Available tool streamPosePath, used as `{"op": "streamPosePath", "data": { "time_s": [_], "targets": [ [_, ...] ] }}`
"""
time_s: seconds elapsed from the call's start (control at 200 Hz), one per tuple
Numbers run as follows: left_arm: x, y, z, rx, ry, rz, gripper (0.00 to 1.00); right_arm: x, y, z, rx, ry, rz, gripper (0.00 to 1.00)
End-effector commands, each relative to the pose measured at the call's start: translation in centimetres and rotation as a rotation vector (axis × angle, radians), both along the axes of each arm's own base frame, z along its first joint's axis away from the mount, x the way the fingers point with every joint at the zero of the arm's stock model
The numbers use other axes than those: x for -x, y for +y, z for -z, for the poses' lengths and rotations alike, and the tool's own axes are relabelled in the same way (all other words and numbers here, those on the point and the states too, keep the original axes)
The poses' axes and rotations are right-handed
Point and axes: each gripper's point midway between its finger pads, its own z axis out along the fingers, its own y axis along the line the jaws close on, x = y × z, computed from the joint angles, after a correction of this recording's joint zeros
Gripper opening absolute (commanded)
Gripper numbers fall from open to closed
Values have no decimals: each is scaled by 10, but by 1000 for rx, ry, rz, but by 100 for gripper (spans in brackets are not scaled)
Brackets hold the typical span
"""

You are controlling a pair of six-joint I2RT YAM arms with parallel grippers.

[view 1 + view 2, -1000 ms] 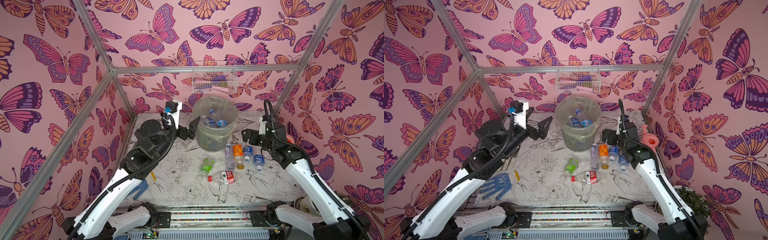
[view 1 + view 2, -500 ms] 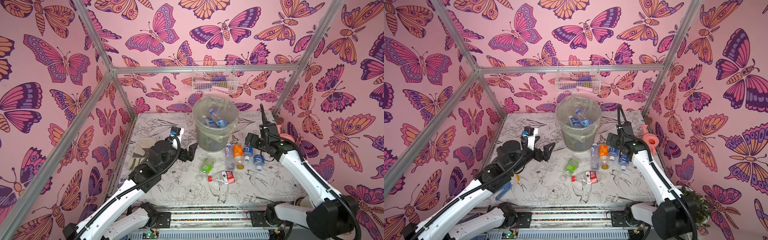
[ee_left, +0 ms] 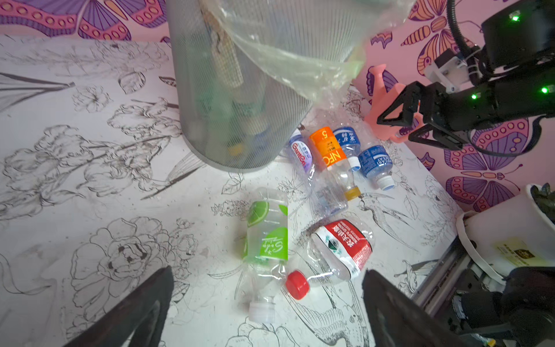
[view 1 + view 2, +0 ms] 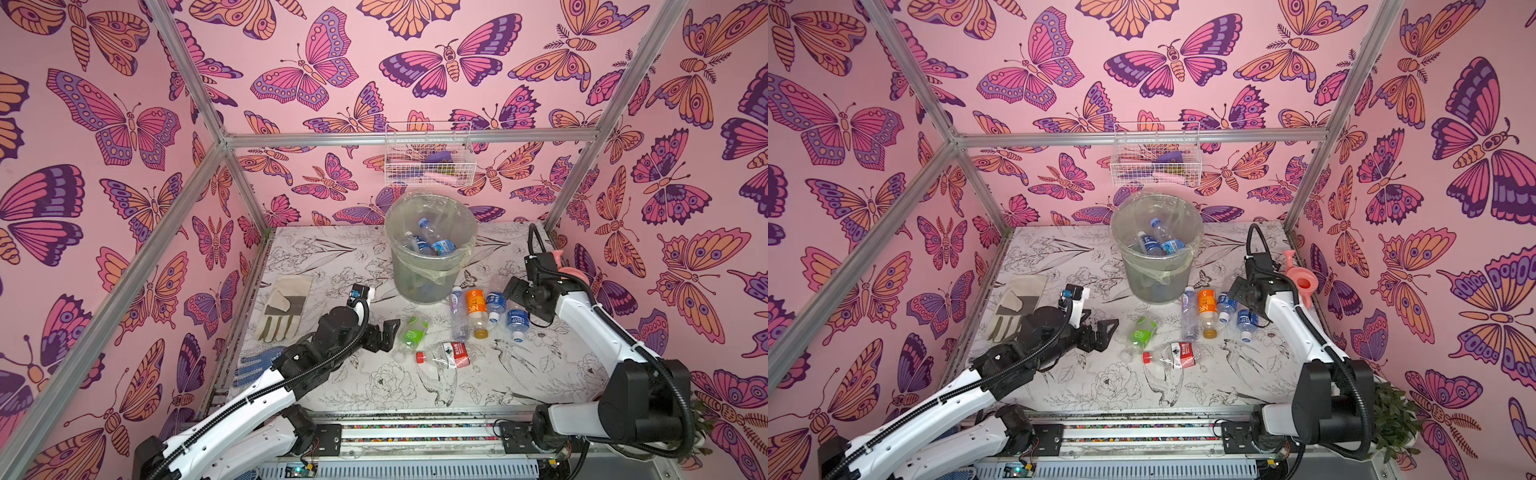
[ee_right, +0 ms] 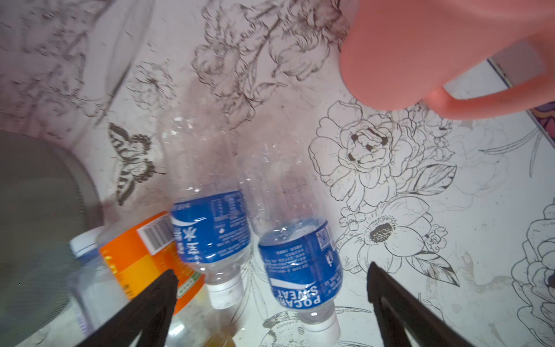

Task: Throw the plastic bottles in the bin
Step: Pick up the plastic bottle from the middle-right of the table.

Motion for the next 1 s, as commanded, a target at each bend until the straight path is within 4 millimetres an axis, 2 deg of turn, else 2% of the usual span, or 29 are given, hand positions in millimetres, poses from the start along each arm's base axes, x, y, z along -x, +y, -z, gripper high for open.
{"op": "streamPosePath", "data": {
  "time_s": [0.0,0.24,0.416,0.501,0.516,0.546,0.837,0.927,0.997],
  "targets": [
    [7,-2,17,6,55,-20,100,5,-13,12,35,46,55,99],
    [19,-11,38,-24,104,6,100,7,-20,31,75,118,43,93],
    [17,-12,37,-29,95,-3,100,6,-16,50,37,168,26,88],
    [17,-13,37,-33,93,-2,100,3,-15,53,22,165,19,84],
    [17,-13,37,-34,93,-1,100,4,-14,61,21,190,16,83],
    [17,-13,37,-33,93,-2,99,3,-14,64,15,199,9,81],
    [16,-10,40,-34,98,-21,100,-2,-19,76,22,235,3,70],
    [15,-9,39,-36,95,-23,99,-1,-18,79,17,243,-3,61],
    [15,-9,38,-34,93,-26,100,0,-15,81,0,243,-12,45]
  ]
}}
